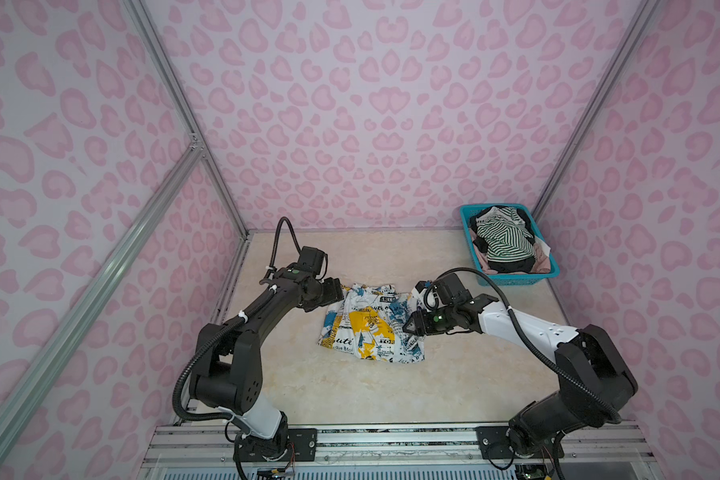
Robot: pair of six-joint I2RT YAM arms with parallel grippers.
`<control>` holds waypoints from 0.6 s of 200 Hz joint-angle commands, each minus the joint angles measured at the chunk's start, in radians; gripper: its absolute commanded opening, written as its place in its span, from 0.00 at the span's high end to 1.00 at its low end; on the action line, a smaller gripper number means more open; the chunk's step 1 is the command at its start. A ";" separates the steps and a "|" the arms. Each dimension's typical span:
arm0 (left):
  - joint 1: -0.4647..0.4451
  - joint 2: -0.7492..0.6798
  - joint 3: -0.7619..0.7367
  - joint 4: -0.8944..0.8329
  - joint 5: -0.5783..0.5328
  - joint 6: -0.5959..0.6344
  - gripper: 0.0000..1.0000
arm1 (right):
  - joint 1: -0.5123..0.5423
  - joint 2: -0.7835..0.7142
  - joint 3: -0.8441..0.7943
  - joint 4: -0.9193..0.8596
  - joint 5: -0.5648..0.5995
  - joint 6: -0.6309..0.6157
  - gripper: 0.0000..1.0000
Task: Fold and stack the mixed laundry pile
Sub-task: 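Grip the bundle edges with both grippers and flatten the folded shorts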
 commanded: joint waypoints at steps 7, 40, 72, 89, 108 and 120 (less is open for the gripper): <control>0.007 -0.040 -0.121 0.042 0.049 -0.001 0.19 | -0.027 0.011 -0.002 -0.107 0.081 -0.040 0.40; 0.015 -0.052 -0.222 0.154 0.127 -0.054 0.16 | -0.035 0.037 -0.029 -0.055 0.051 -0.006 0.39; 0.020 -0.014 -0.238 0.166 0.105 -0.050 0.18 | -0.034 0.060 -0.042 -0.017 0.033 0.014 0.39; 0.020 0.025 -0.234 0.178 0.122 -0.053 0.24 | -0.033 0.066 -0.039 -0.015 0.034 0.017 0.39; 0.021 0.070 -0.226 0.188 0.148 -0.066 0.35 | -0.034 0.064 -0.035 -0.015 0.040 0.018 0.39; 0.020 0.082 -0.228 0.197 0.152 -0.080 0.42 | -0.034 0.058 -0.033 -0.015 0.043 0.022 0.39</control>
